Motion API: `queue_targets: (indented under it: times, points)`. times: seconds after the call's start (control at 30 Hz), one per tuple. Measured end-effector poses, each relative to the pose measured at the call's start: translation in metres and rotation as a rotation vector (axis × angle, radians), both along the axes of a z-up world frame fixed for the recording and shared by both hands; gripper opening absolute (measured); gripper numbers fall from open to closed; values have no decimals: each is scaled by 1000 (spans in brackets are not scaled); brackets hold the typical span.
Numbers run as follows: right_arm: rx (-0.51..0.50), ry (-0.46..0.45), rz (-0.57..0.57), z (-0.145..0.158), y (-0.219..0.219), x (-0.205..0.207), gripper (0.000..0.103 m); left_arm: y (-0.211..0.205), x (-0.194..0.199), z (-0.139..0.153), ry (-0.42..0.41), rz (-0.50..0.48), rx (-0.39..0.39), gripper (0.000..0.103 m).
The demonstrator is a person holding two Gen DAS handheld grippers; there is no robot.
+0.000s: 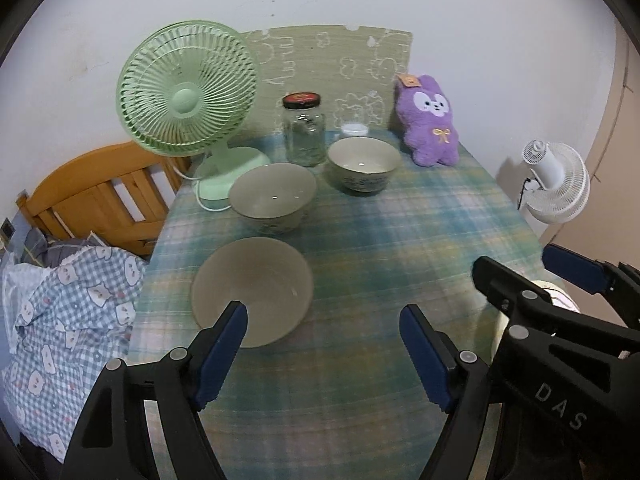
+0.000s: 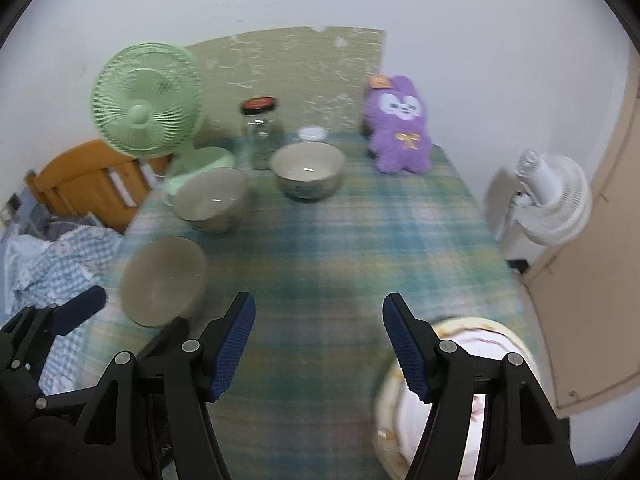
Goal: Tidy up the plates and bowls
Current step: 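Move both grippers toward the translucent grey glass plate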
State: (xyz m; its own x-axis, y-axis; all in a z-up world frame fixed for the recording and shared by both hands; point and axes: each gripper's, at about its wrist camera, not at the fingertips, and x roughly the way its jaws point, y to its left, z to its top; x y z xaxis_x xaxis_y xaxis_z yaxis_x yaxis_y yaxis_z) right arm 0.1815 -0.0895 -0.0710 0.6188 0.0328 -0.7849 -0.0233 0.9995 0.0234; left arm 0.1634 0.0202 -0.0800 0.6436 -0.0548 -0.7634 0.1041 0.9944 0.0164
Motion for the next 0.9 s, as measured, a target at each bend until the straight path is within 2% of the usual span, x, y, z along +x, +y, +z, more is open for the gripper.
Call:
queue_targets:
  times: [0.17, 0.3, 0.57, 0.67, 0.9]
  points:
    - [0, -13, 27, -7, 29, 9, 72, 21, 7, -9, -8, -10, -8, 79]
    - [-7, 11, 2, -14, 46, 16, 82, 37, 14, -16, 16, 9, -6, 79]
    - [18, 19, 0, -29, 69, 29, 82, 59, 26, -28, 24, 30, 26, 79]
    - [35, 24, -19, -35, 75, 35, 82, 67, 32, -34, 39, 37, 14, 79]
    - [3, 12, -35, -46, 91, 47, 82, 83, 44, -48, 33, 64, 6, 79]
